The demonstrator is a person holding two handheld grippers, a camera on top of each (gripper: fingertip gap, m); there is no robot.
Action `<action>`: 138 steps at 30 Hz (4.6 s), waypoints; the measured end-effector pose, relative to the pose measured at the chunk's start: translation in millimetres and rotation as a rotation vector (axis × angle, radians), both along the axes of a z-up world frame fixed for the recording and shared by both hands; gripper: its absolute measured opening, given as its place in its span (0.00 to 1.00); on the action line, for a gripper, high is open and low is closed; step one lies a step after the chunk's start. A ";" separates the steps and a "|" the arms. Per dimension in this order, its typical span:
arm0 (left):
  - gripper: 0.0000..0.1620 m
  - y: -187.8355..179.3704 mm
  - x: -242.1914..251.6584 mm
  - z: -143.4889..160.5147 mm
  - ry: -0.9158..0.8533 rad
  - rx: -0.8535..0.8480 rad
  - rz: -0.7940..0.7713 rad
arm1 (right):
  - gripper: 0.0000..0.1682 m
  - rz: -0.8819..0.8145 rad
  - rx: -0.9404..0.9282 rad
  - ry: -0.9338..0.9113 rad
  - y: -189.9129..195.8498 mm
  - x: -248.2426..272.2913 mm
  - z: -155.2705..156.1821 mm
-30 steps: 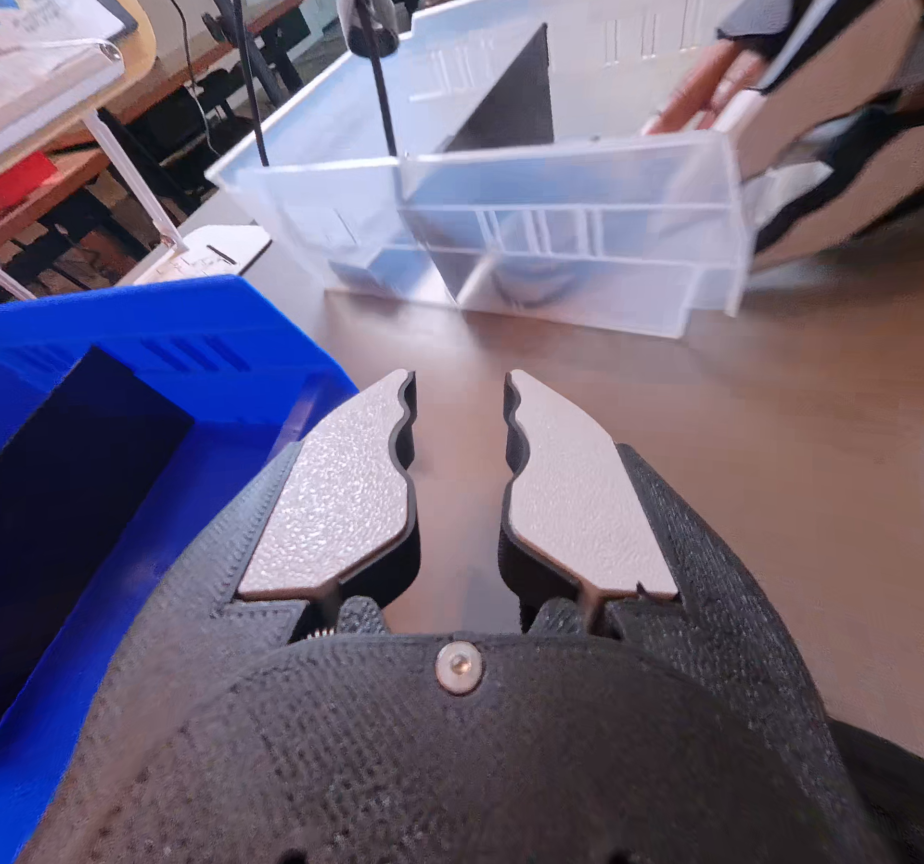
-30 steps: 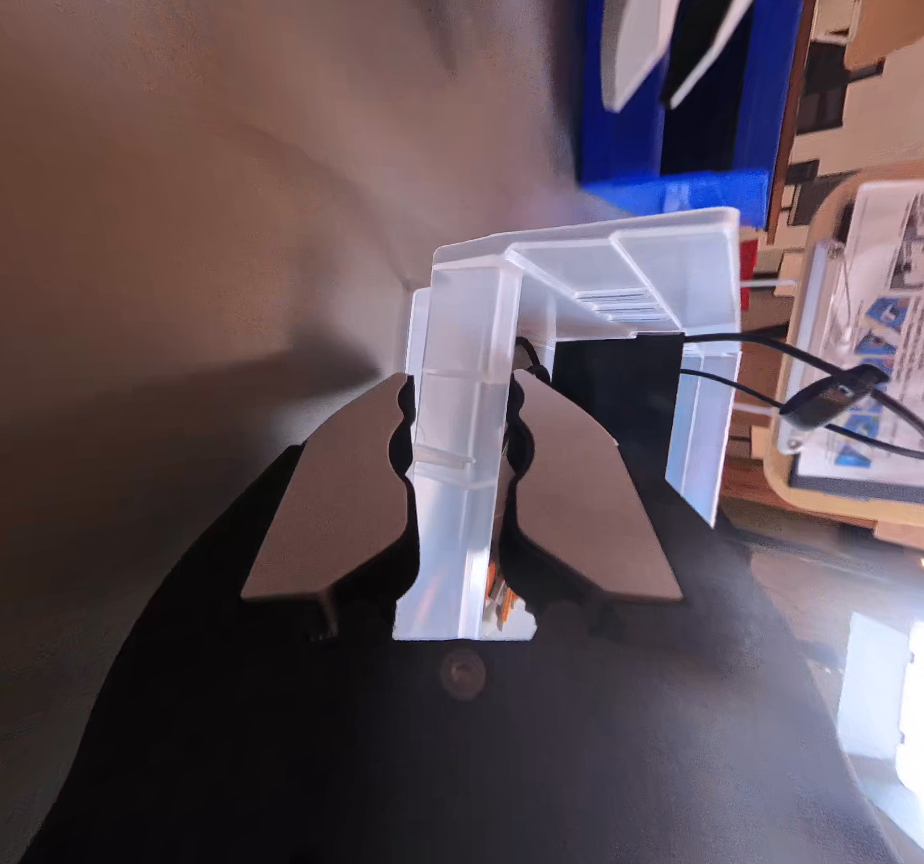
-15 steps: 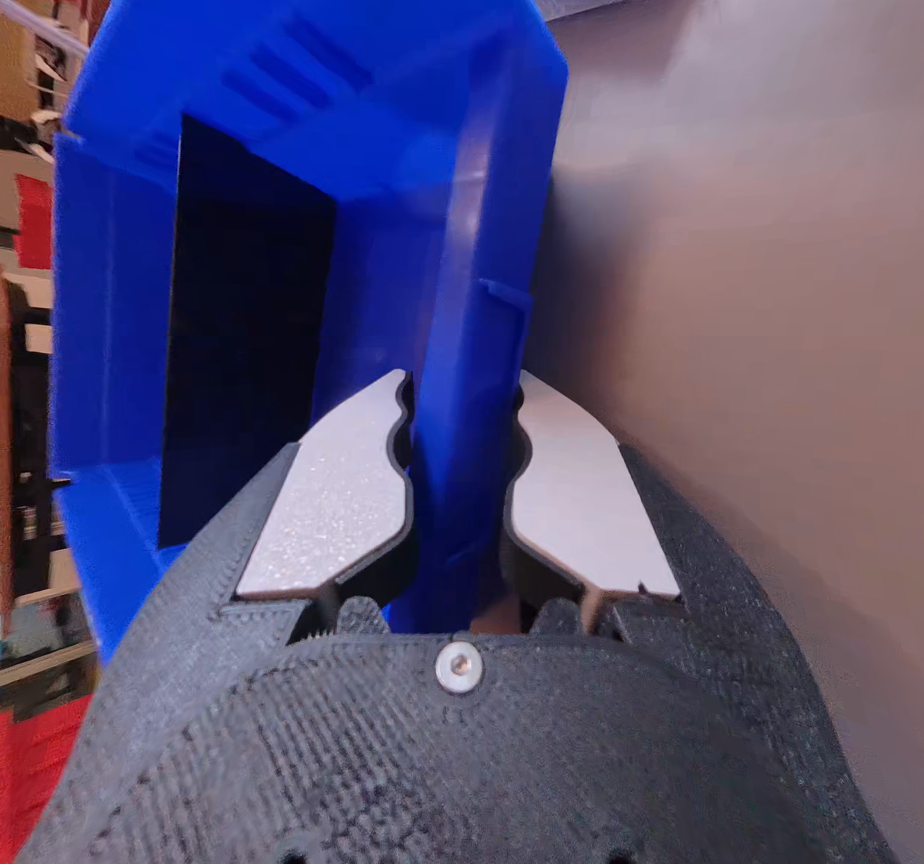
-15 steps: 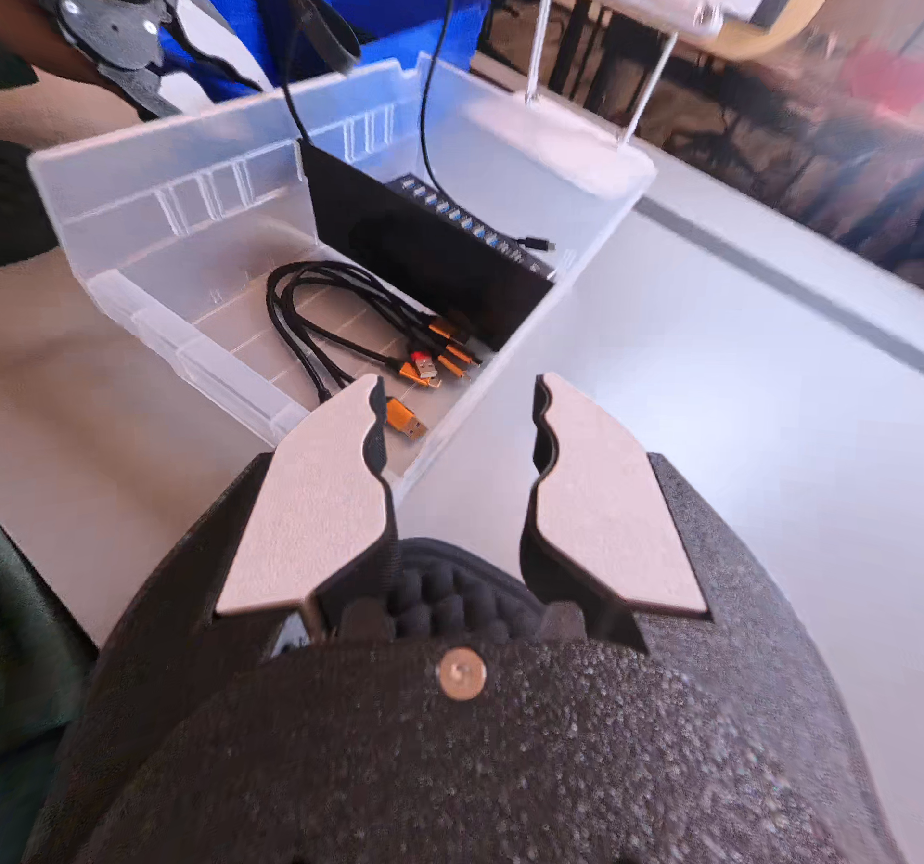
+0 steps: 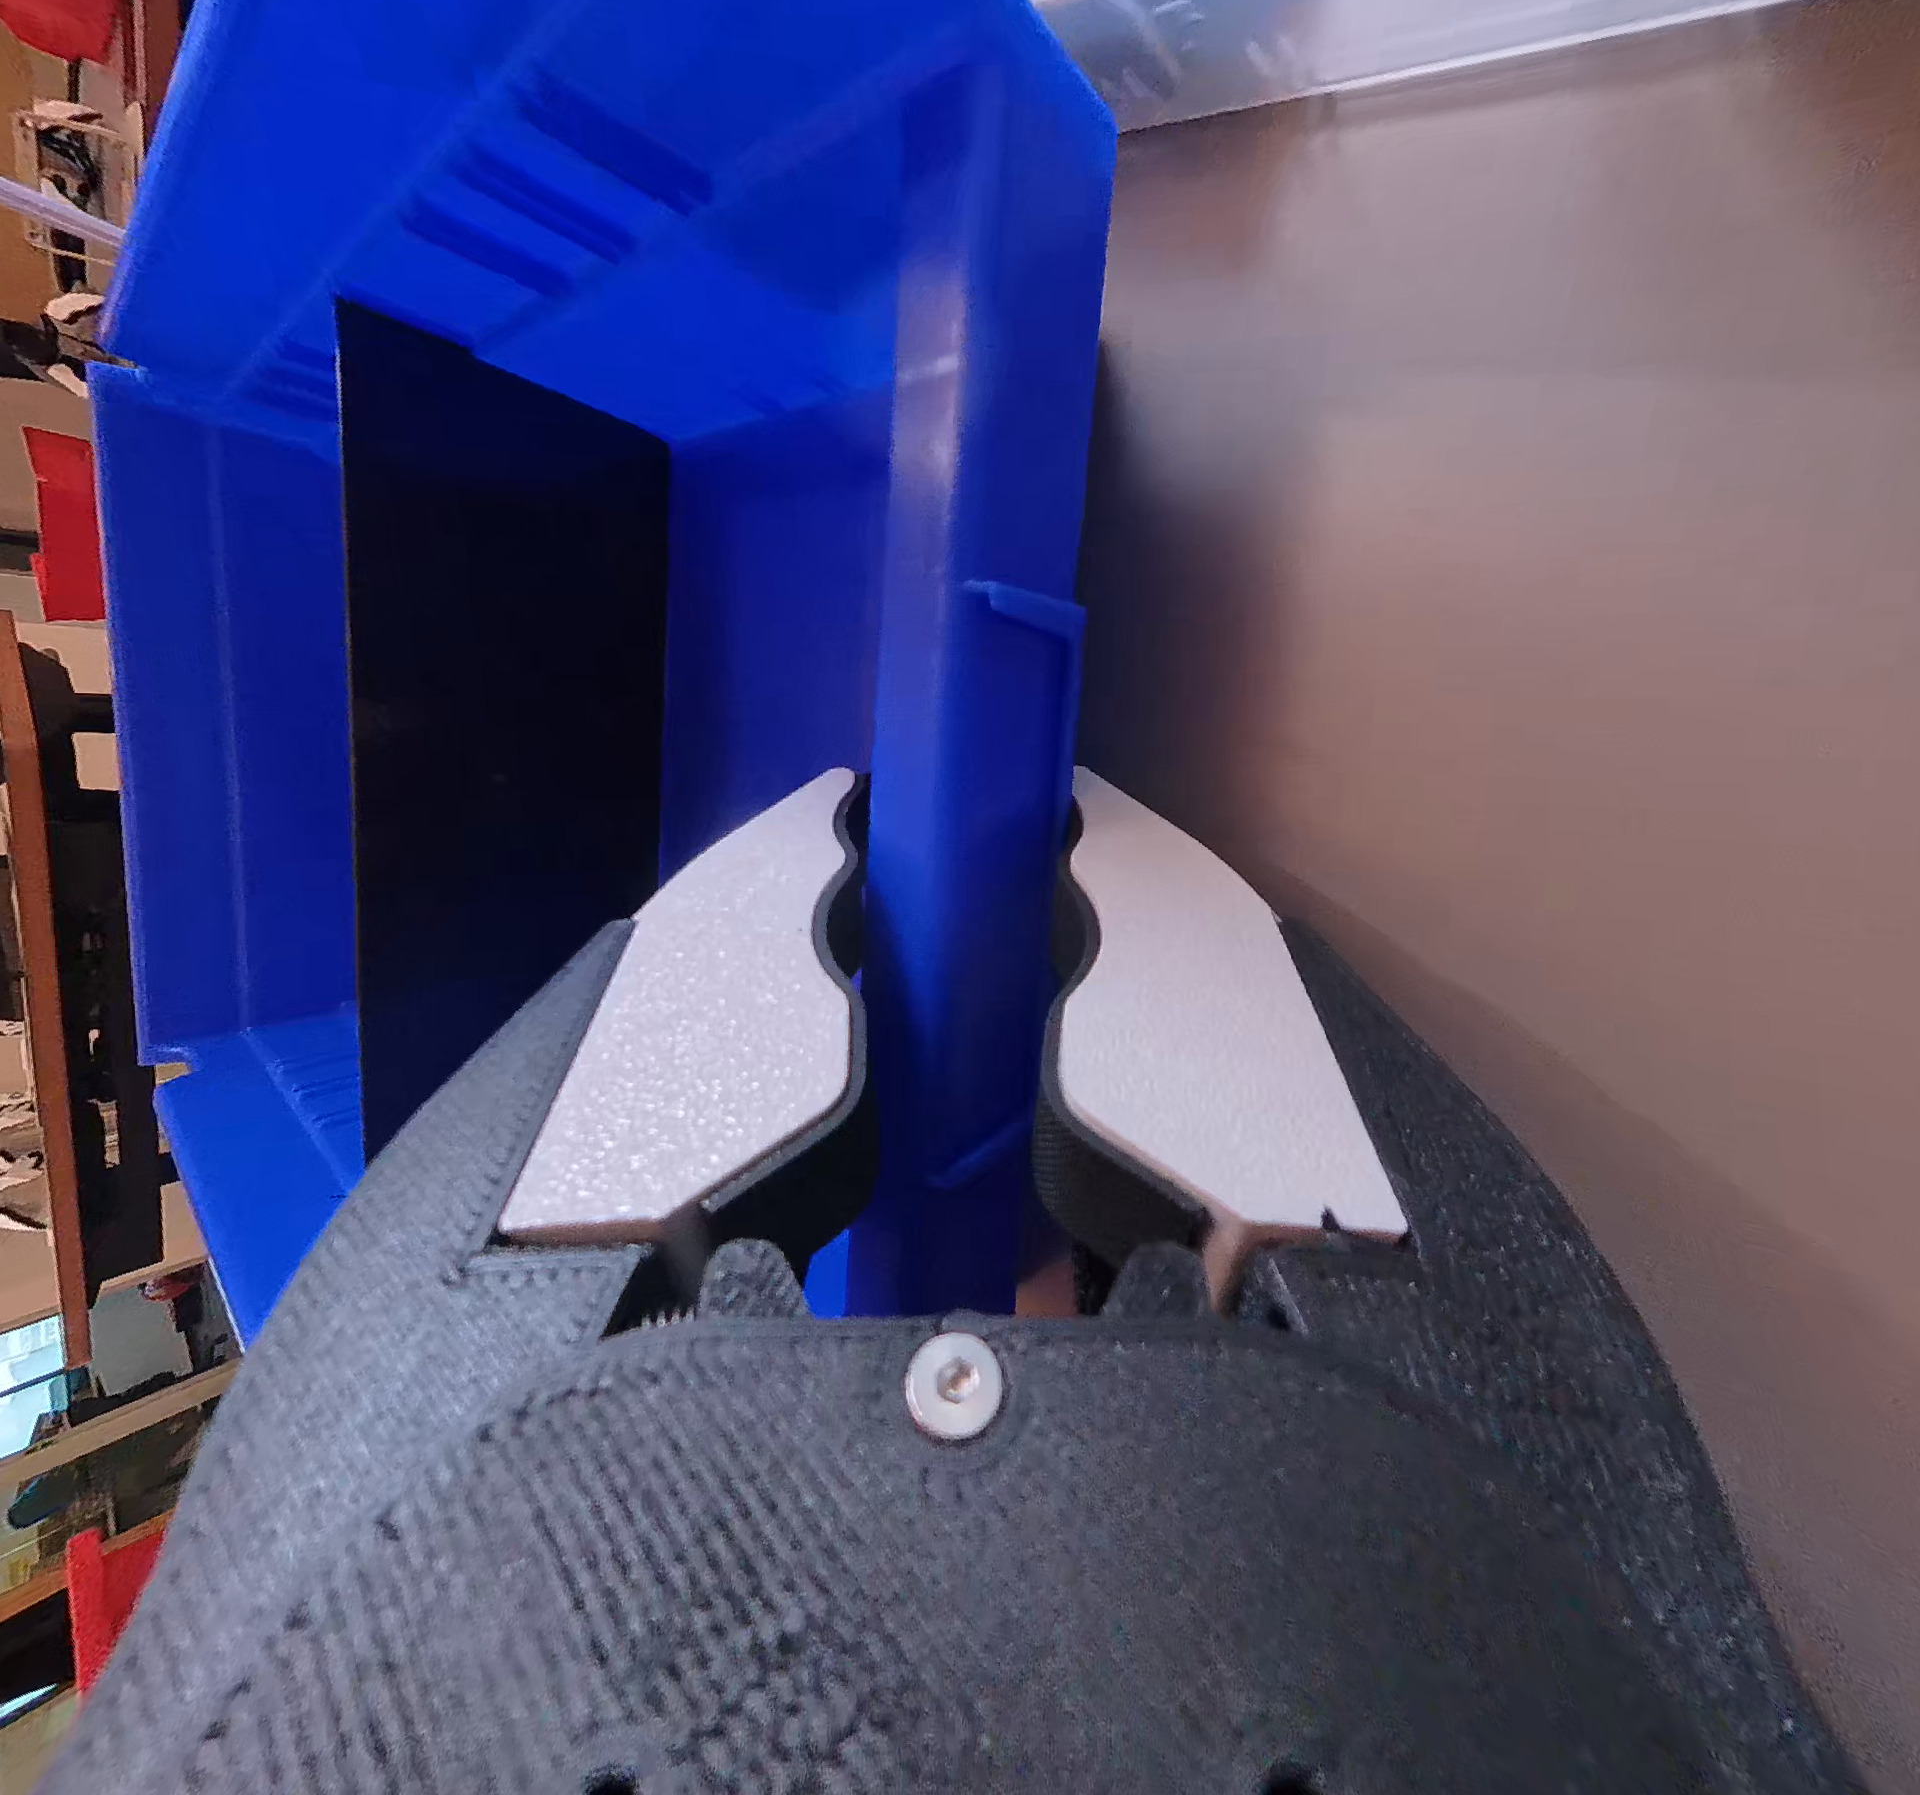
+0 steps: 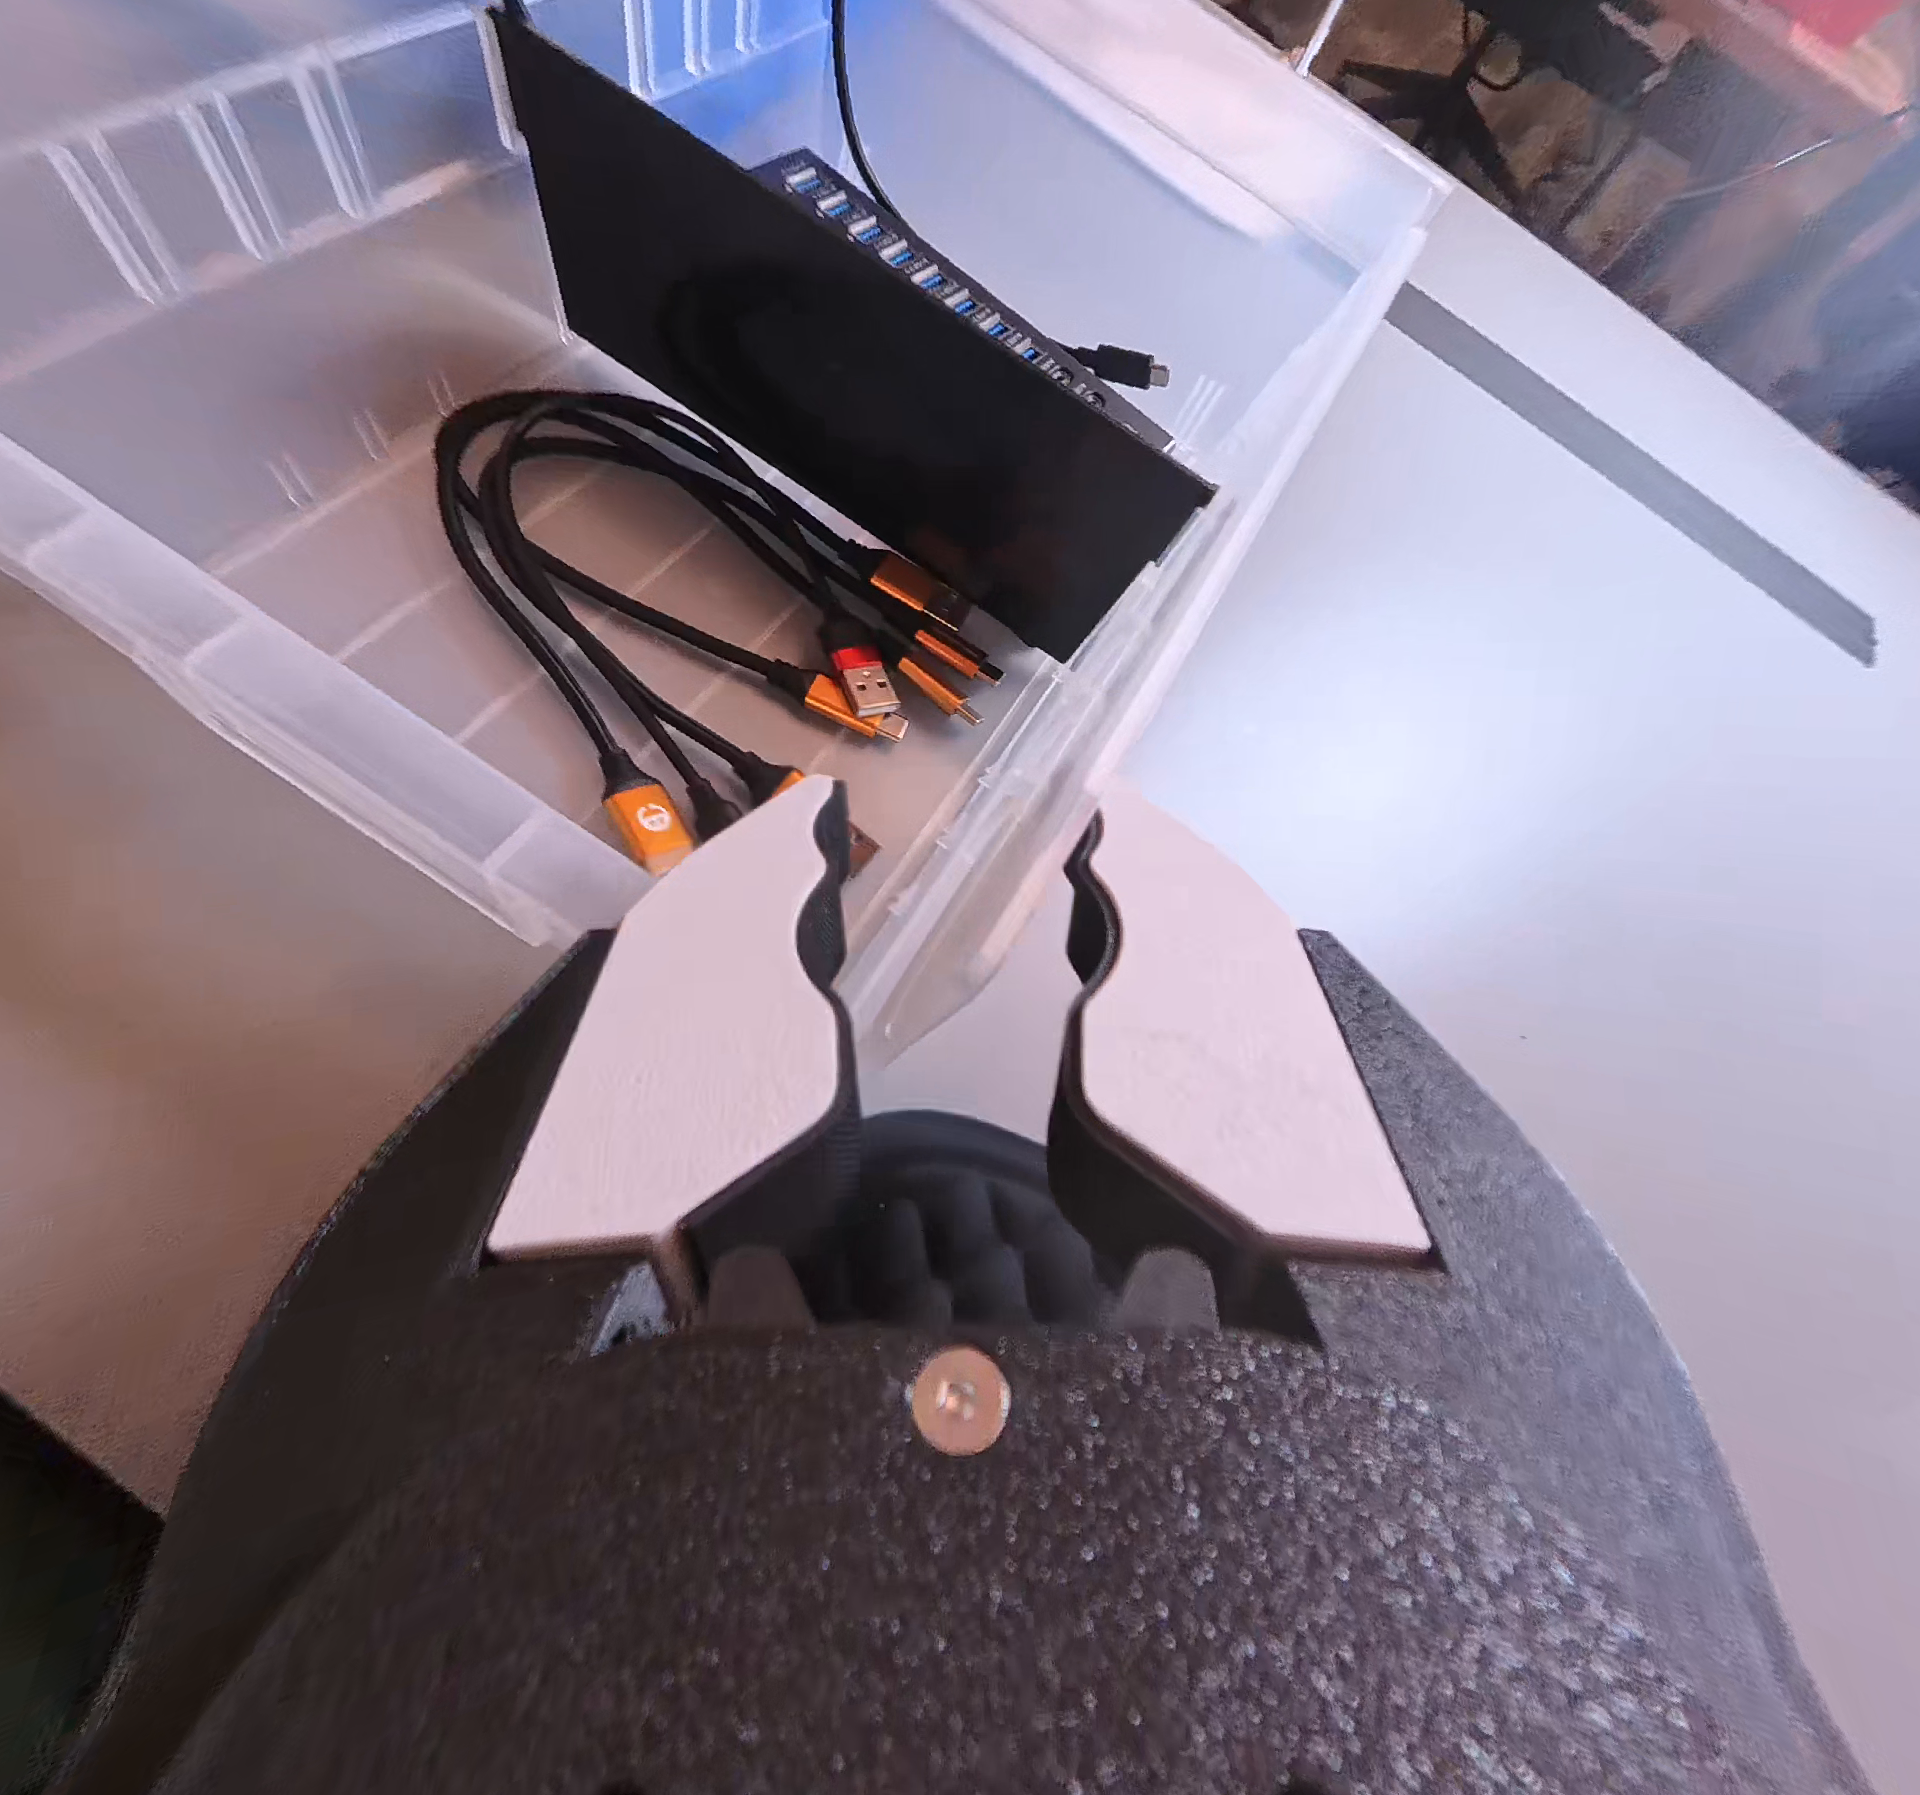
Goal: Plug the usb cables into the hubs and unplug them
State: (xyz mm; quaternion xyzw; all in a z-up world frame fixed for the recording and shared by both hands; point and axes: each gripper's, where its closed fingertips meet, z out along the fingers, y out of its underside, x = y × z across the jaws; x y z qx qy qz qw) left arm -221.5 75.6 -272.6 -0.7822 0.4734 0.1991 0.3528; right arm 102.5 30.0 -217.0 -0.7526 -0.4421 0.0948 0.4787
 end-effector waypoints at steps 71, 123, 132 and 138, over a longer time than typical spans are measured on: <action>0.10 -393.6 -113.2 241.0 -0.414 0.836 0.452 | 0.08 0.747 0.276 0.294 -207.1 -336.9 130.8; 0.19 -167.1 -95.0 -2.4 -0.015 -0.124 0.258 | 0.18 0.475 0.041 -0.567 -5.7 -19.5 -45.6; 0.19 -105.5 -86.8 -2.9 -0.023 -0.135 0.194 | 0.18 0.424 0.037 -0.582 113.9 36.9 -46.2; 0.19 -76.9 -94.8 -2.2 -0.017 -0.111 0.180 | 0.19 0.312 0.070 -0.575 160.0 41.5 -42.7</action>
